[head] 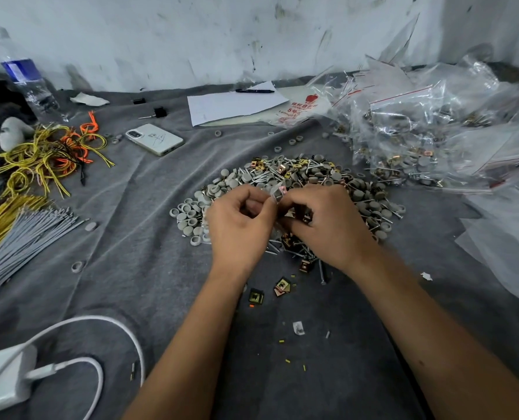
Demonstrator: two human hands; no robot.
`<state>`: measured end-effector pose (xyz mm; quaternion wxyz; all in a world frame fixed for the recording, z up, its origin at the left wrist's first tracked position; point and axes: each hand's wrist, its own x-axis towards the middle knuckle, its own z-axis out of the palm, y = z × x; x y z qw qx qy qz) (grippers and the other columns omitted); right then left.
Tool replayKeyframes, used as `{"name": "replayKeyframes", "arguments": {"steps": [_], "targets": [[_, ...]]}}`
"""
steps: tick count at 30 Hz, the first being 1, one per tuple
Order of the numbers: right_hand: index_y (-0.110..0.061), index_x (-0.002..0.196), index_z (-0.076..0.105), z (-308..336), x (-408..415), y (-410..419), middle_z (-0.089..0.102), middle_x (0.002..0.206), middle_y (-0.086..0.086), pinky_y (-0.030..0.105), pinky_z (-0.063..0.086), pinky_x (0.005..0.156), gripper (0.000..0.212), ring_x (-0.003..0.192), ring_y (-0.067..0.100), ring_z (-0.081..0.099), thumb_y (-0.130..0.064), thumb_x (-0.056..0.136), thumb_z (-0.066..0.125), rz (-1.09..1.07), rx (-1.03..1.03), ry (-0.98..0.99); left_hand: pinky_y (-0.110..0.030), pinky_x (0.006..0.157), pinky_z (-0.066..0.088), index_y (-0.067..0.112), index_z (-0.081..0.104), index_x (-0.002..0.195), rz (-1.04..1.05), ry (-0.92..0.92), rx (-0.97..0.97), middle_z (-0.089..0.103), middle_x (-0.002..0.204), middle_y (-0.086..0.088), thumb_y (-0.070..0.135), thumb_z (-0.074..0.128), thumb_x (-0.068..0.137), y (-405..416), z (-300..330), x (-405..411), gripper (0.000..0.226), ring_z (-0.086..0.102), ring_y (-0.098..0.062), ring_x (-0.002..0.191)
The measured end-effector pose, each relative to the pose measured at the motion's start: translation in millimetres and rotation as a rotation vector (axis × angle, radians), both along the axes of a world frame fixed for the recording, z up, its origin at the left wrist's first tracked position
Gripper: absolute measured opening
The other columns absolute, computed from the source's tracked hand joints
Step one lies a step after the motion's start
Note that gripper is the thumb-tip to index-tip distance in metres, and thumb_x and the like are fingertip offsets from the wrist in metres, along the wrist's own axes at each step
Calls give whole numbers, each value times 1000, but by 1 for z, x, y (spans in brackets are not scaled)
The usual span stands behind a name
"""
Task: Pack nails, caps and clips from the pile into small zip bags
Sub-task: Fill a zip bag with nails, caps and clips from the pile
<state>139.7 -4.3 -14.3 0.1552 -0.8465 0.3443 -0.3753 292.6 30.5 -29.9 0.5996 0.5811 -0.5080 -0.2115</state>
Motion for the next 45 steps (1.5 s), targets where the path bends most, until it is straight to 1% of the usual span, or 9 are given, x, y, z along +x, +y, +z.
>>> {"name": "replayKeyframes", "arguments": {"steps": [4,9,14,18,23,28,33,40,45], "targets": [[-20,99,80,-2,0,-2,67,83,-8,35,52,73,12,79,11,62,-18,88,76,41,28,37,-28,50,48,10,73,76,11,34,-25,66,61,-3,1,72,87,-1,-1,0,14,60,-18,53],[-24,112,76,-13,4,-5,67,101,-5,40,47,90,20,102,13,50,-28,101,60,207,235,194,-25,54,47,11,71,73,62,79,-50,62,61,2,1,71,85,-2,-2,4,15,54,-9,57],[-16,104,80,-6,4,-4,75,103,-9,35,48,87,13,97,15,58,-18,94,71,135,-16,16,-34,55,53,14,70,72,68,138,-53,65,63,-5,2,72,87,-4,-2,4,19,59,-18,57],[-13,100,80,-2,-3,-9,77,95,-4,33,51,89,11,91,8,64,-16,90,75,-114,-88,-110,-26,54,44,23,69,68,89,119,-33,62,58,7,8,71,84,-4,-2,6,23,54,-9,54],[-18,112,76,-8,-16,-18,75,111,1,34,46,93,20,114,24,56,-16,93,72,-408,26,153,-38,54,49,27,71,67,91,151,-1,63,58,-3,17,69,81,-4,-3,6,18,56,-20,54],[-20,128,69,-8,-17,-19,67,121,5,44,46,98,31,119,30,51,-25,98,62,-425,51,455,-22,45,44,24,73,69,89,244,-26,65,58,3,18,71,82,-3,-2,8,14,55,-8,47],[-16,110,77,-7,-19,-18,76,102,2,41,57,92,22,100,22,68,-13,89,76,-403,130,227,-20,41,39,22,73,67,64,394,-23,61,53,2,17,71,81,-5,-2,10,14,51,-8,40],[-18,98,76,0,-13,-12,70,84,-12,12,53,60,19,73,0,68,-21,82,86,-314,146,-219,-30,52,48,16,73,73,33,206,30,67,61,-13,9,72,88,-5,-5,9,17,57,-17,49],[-17,107,78,2,-1,-1,76,95,-9,14,54,77,27,85,0,70,-13,82,85,-29,91,-149,-38,52,54,10,72,77,32,100,47,69,61,-9,5,72,89,-5,-5,3,14,62,-18,51]]}}
